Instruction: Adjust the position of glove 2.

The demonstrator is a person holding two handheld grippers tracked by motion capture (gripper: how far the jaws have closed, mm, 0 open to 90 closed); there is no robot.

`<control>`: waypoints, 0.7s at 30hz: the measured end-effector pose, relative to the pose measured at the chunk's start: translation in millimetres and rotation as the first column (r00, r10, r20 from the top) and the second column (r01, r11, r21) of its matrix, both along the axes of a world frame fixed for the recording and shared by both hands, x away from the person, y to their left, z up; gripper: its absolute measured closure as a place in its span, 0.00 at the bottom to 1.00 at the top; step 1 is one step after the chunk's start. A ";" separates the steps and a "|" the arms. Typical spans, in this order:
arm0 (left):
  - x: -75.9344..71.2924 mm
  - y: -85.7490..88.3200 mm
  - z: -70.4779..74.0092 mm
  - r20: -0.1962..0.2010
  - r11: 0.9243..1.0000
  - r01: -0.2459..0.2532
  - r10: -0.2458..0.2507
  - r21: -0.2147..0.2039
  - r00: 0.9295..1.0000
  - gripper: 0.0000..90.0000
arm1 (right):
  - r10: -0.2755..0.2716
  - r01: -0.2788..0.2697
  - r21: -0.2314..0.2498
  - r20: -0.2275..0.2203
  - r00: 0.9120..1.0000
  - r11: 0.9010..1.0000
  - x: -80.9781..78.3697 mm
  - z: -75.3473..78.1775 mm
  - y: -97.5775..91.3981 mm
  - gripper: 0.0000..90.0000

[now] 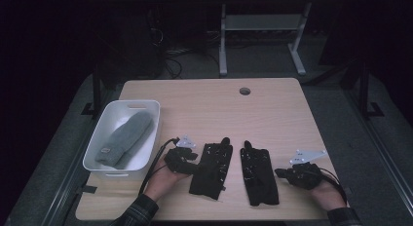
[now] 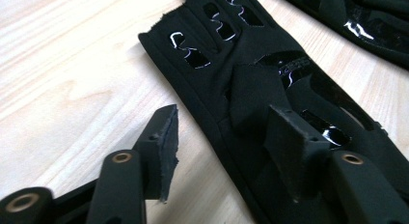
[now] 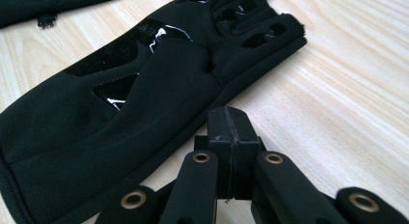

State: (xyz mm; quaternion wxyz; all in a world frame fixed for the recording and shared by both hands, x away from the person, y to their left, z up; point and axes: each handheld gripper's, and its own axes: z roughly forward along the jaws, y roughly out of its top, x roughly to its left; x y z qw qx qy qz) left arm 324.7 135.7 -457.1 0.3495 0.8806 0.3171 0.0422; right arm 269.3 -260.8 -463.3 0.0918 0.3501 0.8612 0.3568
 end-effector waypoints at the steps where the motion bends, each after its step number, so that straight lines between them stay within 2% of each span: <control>1: -0.3 -1.4 -1.5 -0.005 1.000 -0.002 0.002 -0.002 1.000 0.53 | 0.002 -0.002 0.001 -0.002 1.000 1.000 -0.4 0.4 0.3 1.00; 2: -0.3 -1.8 -2.5 -0.002 1.000 0.008 -0.008 0.015 1.000 0.55 | 0.004 -0.004 0.002 -0.004 1.000 1.000 -0.6 0.8 0.5 1.00; 3: -1.4 -3.3 -3.4 -0.001 1.000 -0.003 0.003 0.011 1.000 0.57 | 0.004 -0.004 0.007 -0.003 1.000 1.000 -0.7 0.6 0.8 1.00; 5: -1.8 -3.3 -3.2 0.004 1.000 0.008 -0.008 0.021 1.000 0.62 | 0.010 -0.010 0.007 -0.013 1.000 1.000 0.0 -0.3 1.4 1.00; 9: -2.9 -3.9 -3.0 0.011 1.000 0.006 -0.006 0.031 1.000 0.81 | 0.023 -0.022 0.004 -0.030 0.999 1.000 0.7 -2.3 5.0 1.00; 12: -2.2 -2.2 -1.8 -0.003 1.000 -0.006 0.006 0.020 1.000 0.94 | 0.031 -0.031 0.006 -0.032 0.999 1.000 0.9 -2.2 7.3 1.00; 15: -3.2 -3.0 -1.0 -0.008 1.000 -0.011 0.011 0.021 1.000 0.96 | 0.034 -0.034 0.008 -0.038 0.999 0.999 0.3 -2.4 9.5 1.00; 20: -4.5 -3.9 0.6 -0.014 1.000 -0.017 0.017 0.001 1.000 0.97 | 0.044 -0.043 0.007 -0.038 0.998 0.999 0.5 -2.4 11.1 1.00; 21: -4.7 -4.4 0.9 -0.011 0.999 -0.031 0.031 -0.015 0.999 0.97 | 0.043 -0.043 0.008 -0.037 0.998 0.999 0.4 -2.3 11.9 1.00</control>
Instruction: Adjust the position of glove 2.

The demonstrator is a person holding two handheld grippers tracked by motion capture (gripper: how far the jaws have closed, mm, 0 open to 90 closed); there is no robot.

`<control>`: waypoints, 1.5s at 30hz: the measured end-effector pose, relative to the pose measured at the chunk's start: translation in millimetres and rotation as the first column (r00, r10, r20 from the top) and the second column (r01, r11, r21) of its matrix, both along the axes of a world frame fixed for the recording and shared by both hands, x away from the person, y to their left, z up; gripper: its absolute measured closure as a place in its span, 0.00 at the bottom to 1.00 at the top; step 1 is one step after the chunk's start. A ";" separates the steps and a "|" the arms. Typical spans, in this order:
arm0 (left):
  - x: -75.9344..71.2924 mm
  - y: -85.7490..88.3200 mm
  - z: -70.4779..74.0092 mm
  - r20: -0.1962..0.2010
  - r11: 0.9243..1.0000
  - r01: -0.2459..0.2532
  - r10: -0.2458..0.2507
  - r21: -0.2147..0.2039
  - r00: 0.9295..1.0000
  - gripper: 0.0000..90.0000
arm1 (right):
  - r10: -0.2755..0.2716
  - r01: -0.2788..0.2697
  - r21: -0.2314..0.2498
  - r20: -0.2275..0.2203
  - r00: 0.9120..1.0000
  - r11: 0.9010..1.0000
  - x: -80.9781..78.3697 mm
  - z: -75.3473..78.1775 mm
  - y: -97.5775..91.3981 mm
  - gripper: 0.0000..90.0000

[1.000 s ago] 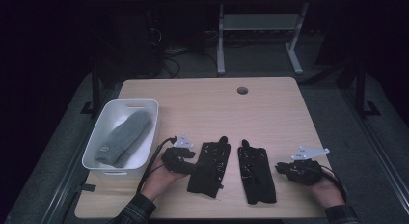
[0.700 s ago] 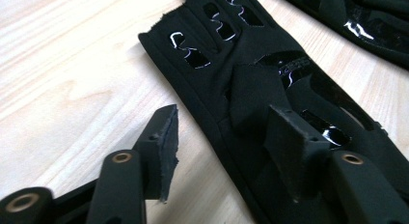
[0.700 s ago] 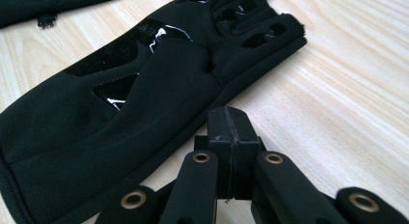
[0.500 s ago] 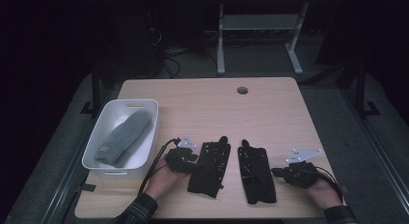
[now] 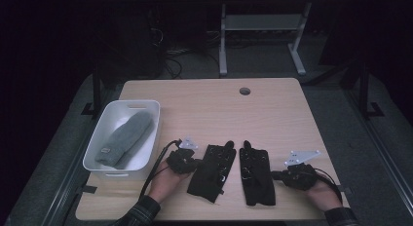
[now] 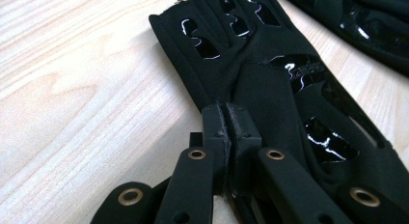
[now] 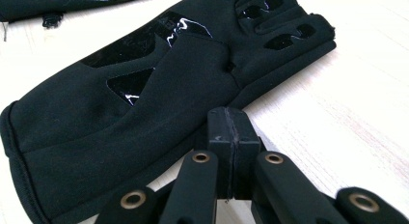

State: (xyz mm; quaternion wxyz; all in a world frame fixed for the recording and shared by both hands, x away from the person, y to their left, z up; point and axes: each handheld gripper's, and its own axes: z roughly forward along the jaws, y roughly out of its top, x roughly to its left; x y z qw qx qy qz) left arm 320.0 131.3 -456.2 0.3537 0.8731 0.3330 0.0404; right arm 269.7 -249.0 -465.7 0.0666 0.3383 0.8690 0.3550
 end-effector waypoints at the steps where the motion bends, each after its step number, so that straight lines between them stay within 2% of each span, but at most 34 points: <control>1: 1.1 0.7 0.7 0.000 1.000 -0.001 0.001 -0.004 1.000 0.97 | 0.005 -0.005 0.000 0.003 1.000 1.000 0.2 -0.1 0.5 1.00; 4: 4.0 1.0 2.1 -0.004 0.999 -0.025 0.025 -0.037 1.000 0.97 | 0.011 -0.011 0.000 0.000 1.000 1.000 -0.2 0.1 2.7 1.00; 6: 6.3 1.9 3.0 -0.004 0.999 -0.022 0.022 -0.042 1.000 0.97 | 0.016 -0.016 0.002 0.000 1.000 1.000 -0.2 0.2 4.2 1.00; 11: 7.2 4.5 6.9 -0.016 0.994 -0.037 0.035 -0.101 0.999 0.97 | 0.031 -0.031 0.010 0.003 1.000 0.999 0.4 0.3 9.0 1.00; 18: 6.6 5.1 15.1 -0.017 0.979 -0.051 0.049 -0.197 0.999 0.97 | 0.050 -0.050 0.014 0.004 0.999 0.999 1.0 1.4 18.1 1.00; 22: 7.1 1.9 22.0 0.016 0.974 -0.046 0.051 -0.223 0.999 0.97 | 0.061 -0.061 0.011 0.004 0.998 0.998 2.2 1.0 22.6 1.00; 29: 8.7 -4.3 26.8 -0.004 0.959 -0.023 0.023 -0.284 1.000 0.97 | 0.062 -0.062 0.017 -0.001 0.998 0.998 5.4 1.7 28.0 1.00; 31: 8.2 -6.7 29.6 -0.011 0.951 -0.015 0.012 -0.309 1.000 0.97 | 0.064 -0.064 0.017 0.001 0.998 0.998 6.5 1.8 30.3 1.00; 36: 7.6 -12.2 34.6 -0.014 0.943 0.011 -0.017 -0.333 1.000 0.97 | 0.074 -0.074 0.017 0.008 0.997 0.997 10.9 2.1 36.9 1.00; 45: 10.1 -19.5 41.0 -0.011 0.932 0.045 -0.053 -0.359 0.999 0.97 | 0.076 -0.076 0.024 0.002 0.997 0.997 18.5 0.5 43.6 1.00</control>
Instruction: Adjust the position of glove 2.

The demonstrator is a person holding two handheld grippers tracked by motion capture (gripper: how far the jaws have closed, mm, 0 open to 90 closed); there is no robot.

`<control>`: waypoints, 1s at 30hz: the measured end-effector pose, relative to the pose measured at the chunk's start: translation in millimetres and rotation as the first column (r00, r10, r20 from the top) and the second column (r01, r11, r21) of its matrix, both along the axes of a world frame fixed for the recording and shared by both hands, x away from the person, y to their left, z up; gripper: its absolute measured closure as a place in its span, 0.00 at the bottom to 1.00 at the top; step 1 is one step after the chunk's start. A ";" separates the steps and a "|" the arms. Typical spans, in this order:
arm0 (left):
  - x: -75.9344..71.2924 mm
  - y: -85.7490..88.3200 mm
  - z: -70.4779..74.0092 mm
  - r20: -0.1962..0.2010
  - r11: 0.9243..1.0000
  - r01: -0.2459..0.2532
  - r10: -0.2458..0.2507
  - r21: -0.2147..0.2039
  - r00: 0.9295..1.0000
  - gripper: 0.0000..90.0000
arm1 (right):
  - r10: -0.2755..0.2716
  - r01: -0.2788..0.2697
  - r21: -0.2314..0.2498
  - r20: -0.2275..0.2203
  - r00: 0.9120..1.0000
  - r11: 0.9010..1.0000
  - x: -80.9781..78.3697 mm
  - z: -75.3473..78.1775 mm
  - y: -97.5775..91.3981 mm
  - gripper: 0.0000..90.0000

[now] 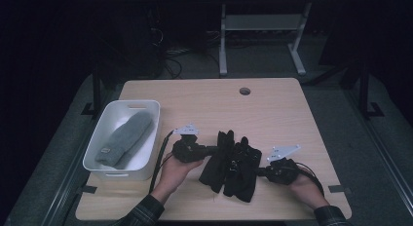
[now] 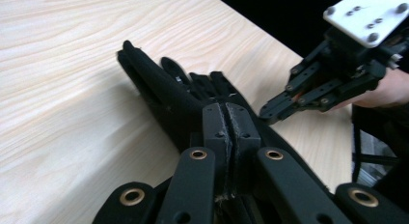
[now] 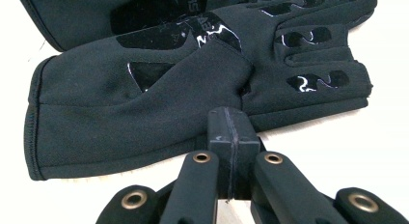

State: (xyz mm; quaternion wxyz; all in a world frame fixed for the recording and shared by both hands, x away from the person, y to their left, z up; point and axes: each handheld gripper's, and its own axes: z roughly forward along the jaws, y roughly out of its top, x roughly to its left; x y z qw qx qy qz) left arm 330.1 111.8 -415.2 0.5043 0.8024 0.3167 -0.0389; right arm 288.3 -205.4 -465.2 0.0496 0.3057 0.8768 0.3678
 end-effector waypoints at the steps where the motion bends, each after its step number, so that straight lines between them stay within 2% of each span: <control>1: 0.2 -2.1 0.4 0.001 1.000 0.005 -0.005 -0.004 1.000 0.97 | 0.001 -0.001 0.001 -0.001 1.000 1.000 0.6 -0.2 1.2 1.00; 5: 0.9 -11.9 1.8 -0.001 0.999 0.031 -0.031 -0.010 1.000 0.97 | 0.010 -0.010 -0.002 0.004 1.000 1.000 3.2 0.0 9.1 1.00; 8: 0.5 -20.8 0.8 0.004 0.998 0.056 -0.056 0.004 0.998 0.97 | 0.029 -0.029 -0.007 0.013 0.999 1.000 5.1 0.0 16.5 1.00; 16: -1.8 -44.2 -11.2 -0.020 0.994 0.102 -0.101 0.034 0.995 0.97 | 0.051 -0.051 -0.009 0.019 0.999 0.999 10.0 0.1 31.3 1.00; 20: -3.0 -52.1 -17.4 -0.025 0.991 0.122 -0.120 0.058 0.992 0.97 | 0.057 -0.056 -0.011 0.022 0.998 0.998 11.5 0.0 34.4 1.00; 30: -3.3 -65.6 -26.3 -0.044 0.989 0.136 -0.134 0.064 0.990 0.97 | 0.058 -0.058 -0.014 0.024 0.998 0.998 11.5 -0.4 34.6 1.00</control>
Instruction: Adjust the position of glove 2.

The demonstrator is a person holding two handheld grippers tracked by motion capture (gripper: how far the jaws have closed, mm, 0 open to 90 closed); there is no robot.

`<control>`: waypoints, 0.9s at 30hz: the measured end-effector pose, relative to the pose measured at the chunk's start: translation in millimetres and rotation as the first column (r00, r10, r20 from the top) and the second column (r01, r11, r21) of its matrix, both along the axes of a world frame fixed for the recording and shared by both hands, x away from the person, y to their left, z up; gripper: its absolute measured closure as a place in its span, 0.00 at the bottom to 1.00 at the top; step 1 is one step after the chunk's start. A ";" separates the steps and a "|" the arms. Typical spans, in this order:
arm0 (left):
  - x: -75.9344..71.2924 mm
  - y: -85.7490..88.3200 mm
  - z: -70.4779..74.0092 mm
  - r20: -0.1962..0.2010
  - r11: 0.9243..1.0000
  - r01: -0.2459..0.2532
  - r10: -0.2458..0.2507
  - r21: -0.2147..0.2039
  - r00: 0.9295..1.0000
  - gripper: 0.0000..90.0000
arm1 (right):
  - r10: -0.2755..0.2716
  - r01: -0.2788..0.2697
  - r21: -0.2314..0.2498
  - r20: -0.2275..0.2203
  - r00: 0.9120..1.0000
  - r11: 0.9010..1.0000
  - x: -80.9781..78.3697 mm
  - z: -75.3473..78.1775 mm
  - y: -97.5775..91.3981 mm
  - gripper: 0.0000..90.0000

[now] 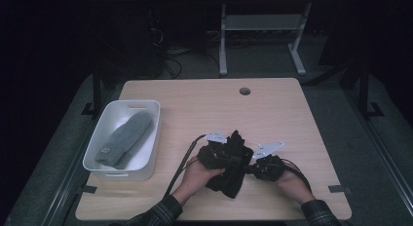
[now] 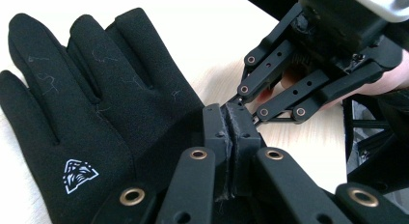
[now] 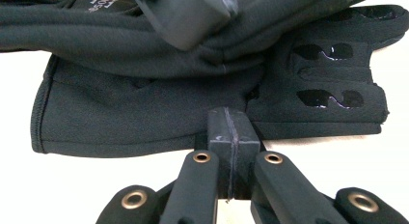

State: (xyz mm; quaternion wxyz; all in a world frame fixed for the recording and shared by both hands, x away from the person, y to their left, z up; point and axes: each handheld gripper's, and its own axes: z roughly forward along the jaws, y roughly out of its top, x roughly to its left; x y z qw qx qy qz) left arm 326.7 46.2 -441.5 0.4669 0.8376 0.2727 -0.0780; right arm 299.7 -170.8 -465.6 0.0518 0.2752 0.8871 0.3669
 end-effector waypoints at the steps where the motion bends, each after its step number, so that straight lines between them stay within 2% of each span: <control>1: 0.4 -0.4 -0.9 0.004 1.000 0.005 -0.005 0.004 1.000 0.97 | 0.000 0.000 -0.001 0.000 1.000 1.000 0.0 -0.1 0.0 1.00; 8: -0.4 -1.2 -1.0 0.004 1.000 0.001 -0.001 -0.017 1.000 0.96 | -0.003 0.003 0.005 0.010 1.000 1.000 0.0 1.3 -3.4 1.00; 12: -3.1 1.3 2.7 0.015 1.000 0.020 -0.020 -0.007 1.000 0.99 | -0.042 0.042 0.016 0.014 0.999 0.999 1.1 5.1 -15.2 0.99; 15: -8.0 -0.3 2.8 0.021 0.999 0.033 -0.033 0.003 0.999 0.99 | -0.092 0.092 0.023 0.036 0.995 0.996 4.2 5.9 -29.3 0.85; 19: -14.7 -7.4 -2.6 0.021 0.997 0.061 -0.062 0.046 0.998 0.99 | -0.188 0.187 0.017 0.071 0.980 0.982 10.1 4.1 -48.2 0.60; 21: -17.3 -12.3 -7.5 0.016 0.996 0.065 -0.066 0.066 0.998 0.99 | -0.231 0.230 0.020 0.070 0.970 0.973 13.0 3.6 -56.5 0.50; 23: -18.7 -16.0 -12.9 0.012 0.993 0.075 -0.077 0.093 0.997 0.99 | -0.264 0.263 0.020 0.083 0.961 0.965 15.4 1.8 -62.8 0.45; 25: -20.3 -19.3 -17.5 0.005 0.990 0.079 -0.081 0.117 0.997 0.99 | -0.282 0.282 0.017 0.083 0.956 0.959 16.5 0.7 -66.7 0.42; 27: -21.1 -20.7 -19.5 0.015 0.985 0.086 -0.089 0.147 0.996 0.99 | -0.292 0.292 0.013 0.088 0.952 0.956 17.5 -0.5 -68.5 0.38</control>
